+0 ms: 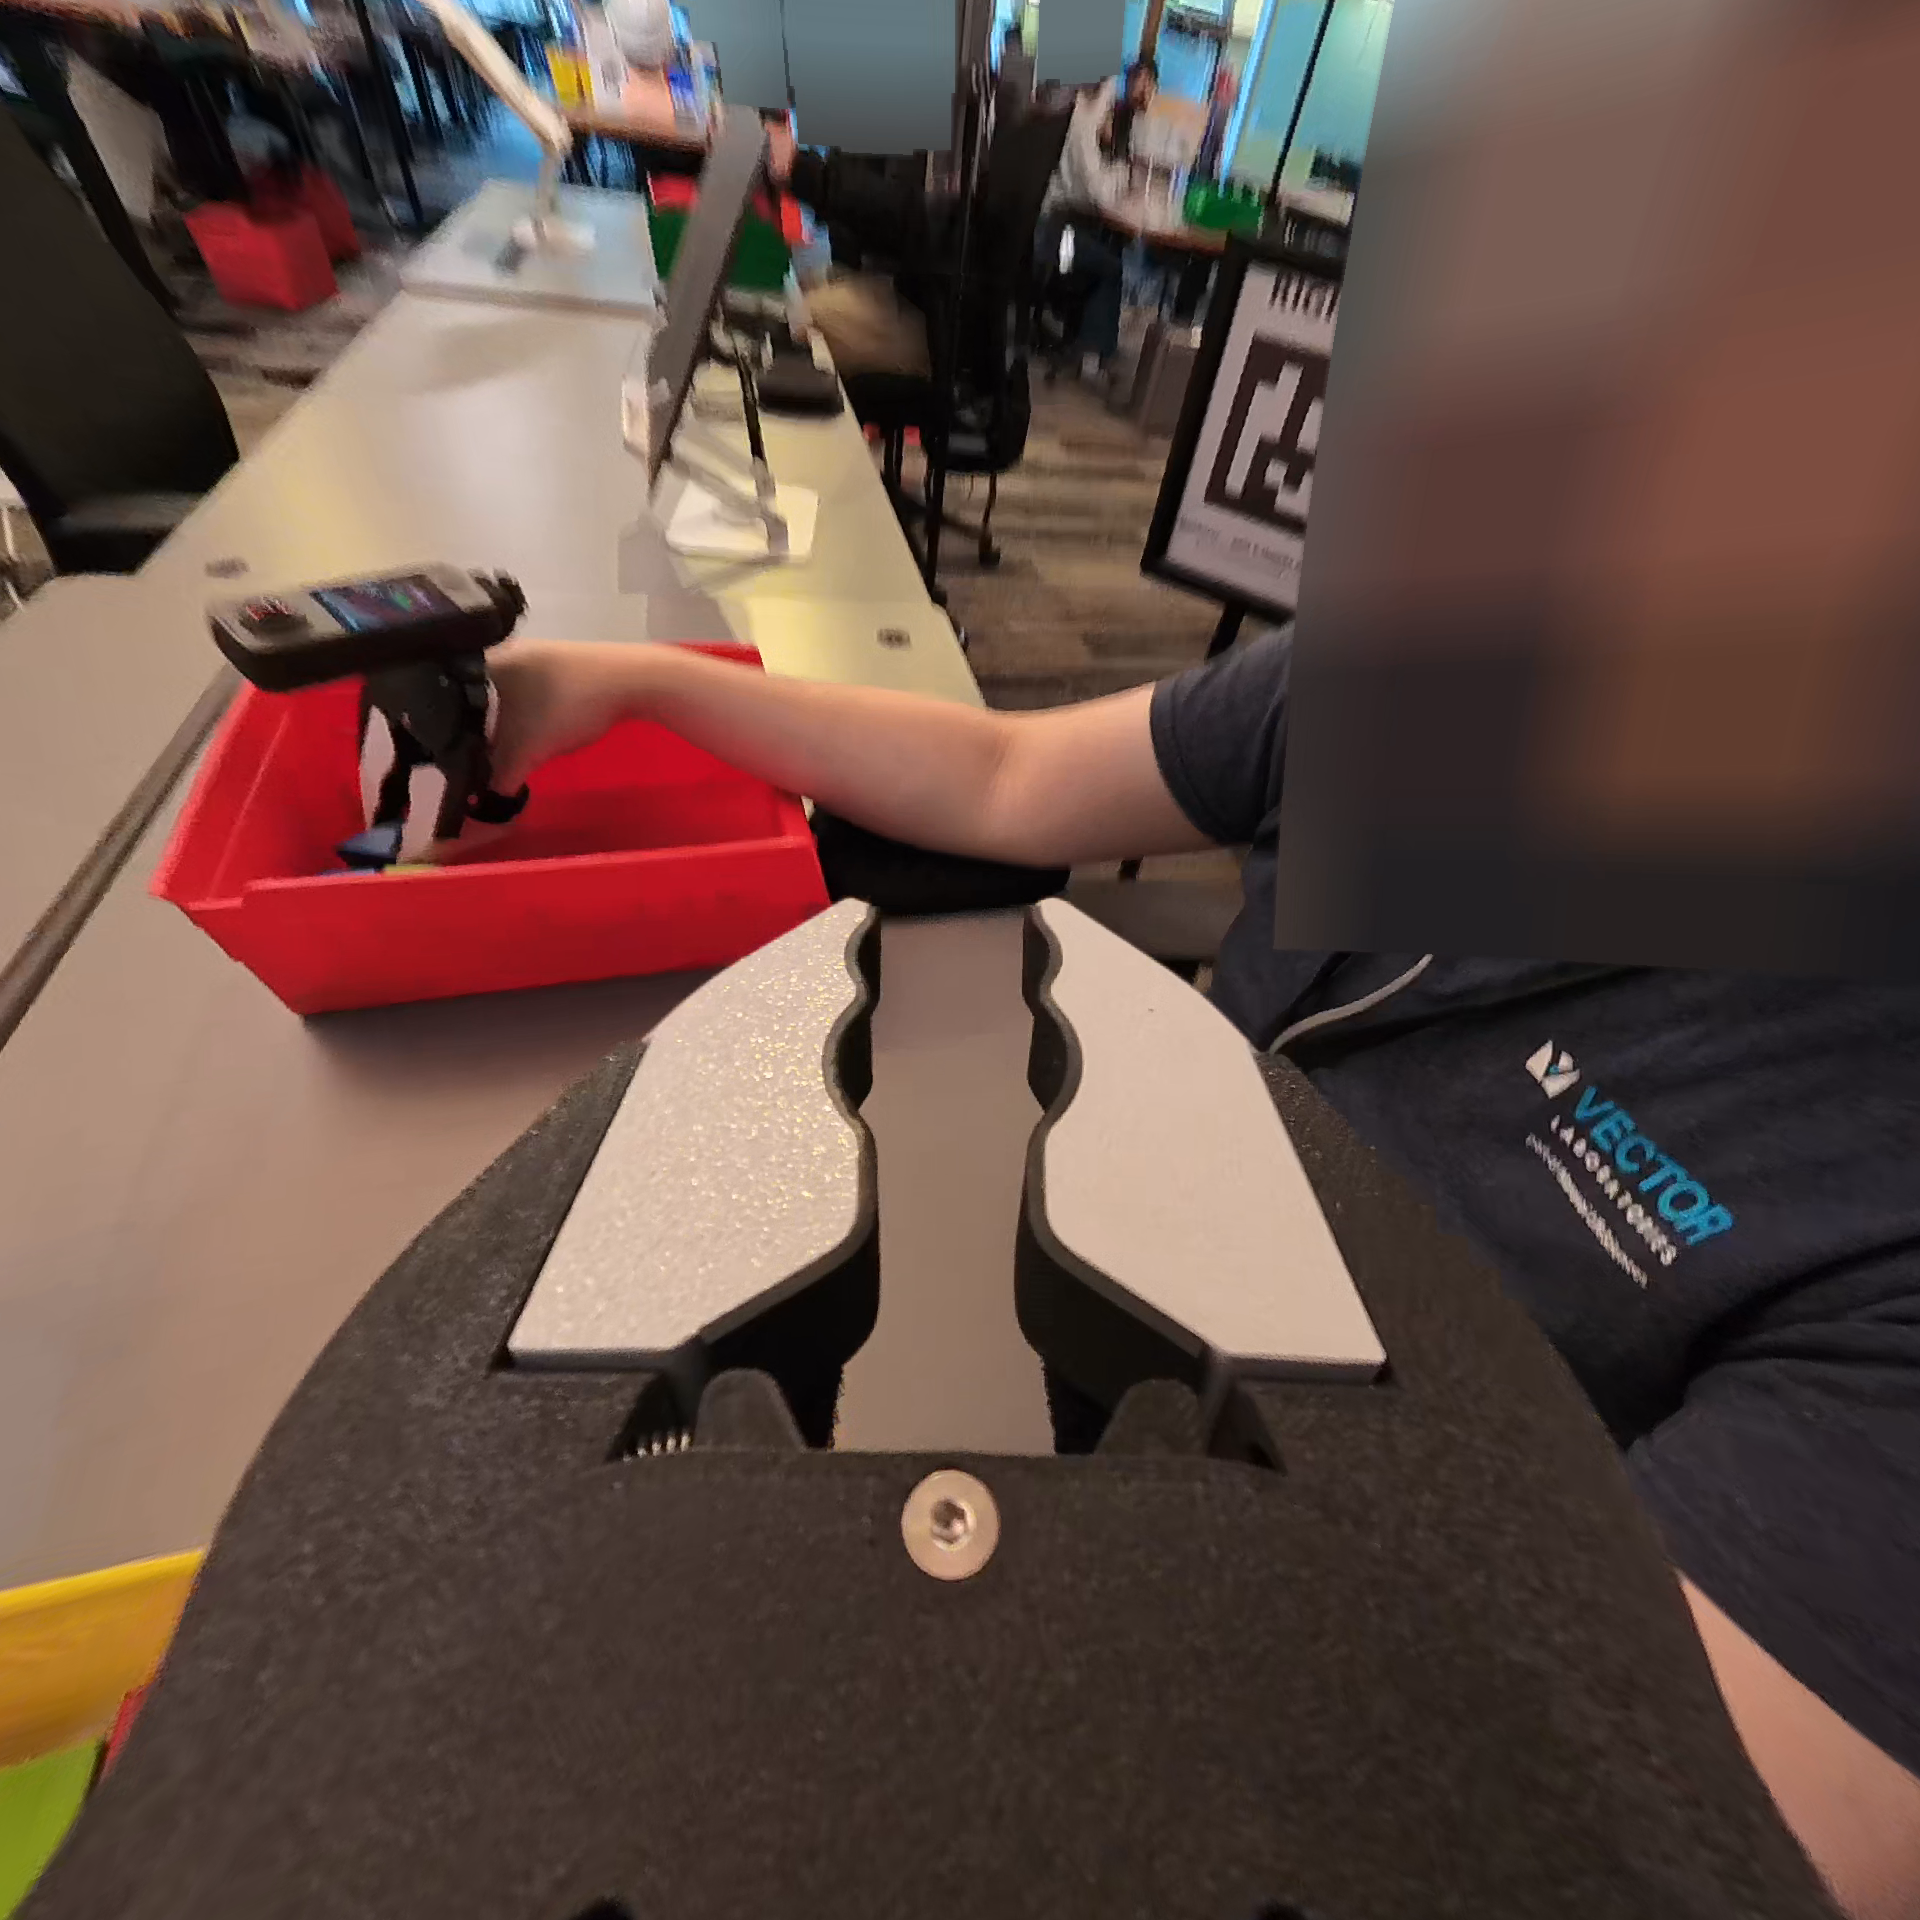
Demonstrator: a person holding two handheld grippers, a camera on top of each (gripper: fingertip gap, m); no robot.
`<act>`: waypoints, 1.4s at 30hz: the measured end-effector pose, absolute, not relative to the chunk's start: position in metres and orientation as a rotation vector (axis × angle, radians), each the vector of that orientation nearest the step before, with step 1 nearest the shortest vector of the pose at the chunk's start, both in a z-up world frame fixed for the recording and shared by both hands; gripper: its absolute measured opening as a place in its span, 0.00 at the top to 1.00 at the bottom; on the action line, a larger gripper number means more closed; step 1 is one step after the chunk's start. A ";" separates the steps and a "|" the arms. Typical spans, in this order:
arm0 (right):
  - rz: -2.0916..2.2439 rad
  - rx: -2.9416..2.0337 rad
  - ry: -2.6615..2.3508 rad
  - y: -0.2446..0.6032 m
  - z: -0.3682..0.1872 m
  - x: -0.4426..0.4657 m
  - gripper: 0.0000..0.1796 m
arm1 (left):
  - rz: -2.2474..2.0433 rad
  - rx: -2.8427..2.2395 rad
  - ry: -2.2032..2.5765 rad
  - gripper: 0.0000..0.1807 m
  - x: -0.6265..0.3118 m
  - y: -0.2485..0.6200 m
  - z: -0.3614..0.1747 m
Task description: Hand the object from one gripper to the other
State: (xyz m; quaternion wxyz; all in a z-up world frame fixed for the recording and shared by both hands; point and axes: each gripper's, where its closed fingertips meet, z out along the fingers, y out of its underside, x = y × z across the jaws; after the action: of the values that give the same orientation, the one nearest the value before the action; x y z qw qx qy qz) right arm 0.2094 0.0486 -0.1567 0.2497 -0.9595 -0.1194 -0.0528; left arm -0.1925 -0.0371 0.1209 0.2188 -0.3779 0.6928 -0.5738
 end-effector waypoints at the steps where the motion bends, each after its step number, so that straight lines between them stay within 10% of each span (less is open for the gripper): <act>1: -0.136 -2.615 -0.328 0.048 -0.156 0.209 0.85 | -1.602 -1.041 1.890 0.86 -0.193 -0.035 0.124; 13: -0.215 -2.534 -0.369 0.038 -0.101 0.203 0.79 | -1.309 -1.121 1.667 0.78 -0.186 0.020 0.109; 28: -0.442 -2.347 -0.455 0.017 -0.016 0.186 0.79 | -0.366 -2.425 1.364 0.67 -0.227 0.170 -0.079; 42: -0.481 -2.389 -0.494 0.012 -0.023 0.190 0.79 | -0.181 -2.702 1.243 0.70 -0.247 0.189 -0.136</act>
State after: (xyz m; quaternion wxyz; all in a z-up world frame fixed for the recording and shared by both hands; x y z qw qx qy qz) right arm 0.1897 0.0117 -0.0225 0.3218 -0.9097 -0.1880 -0.1833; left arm -0.2469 0.1891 -0.1356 0.0807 -0.9038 0.4159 -0.0606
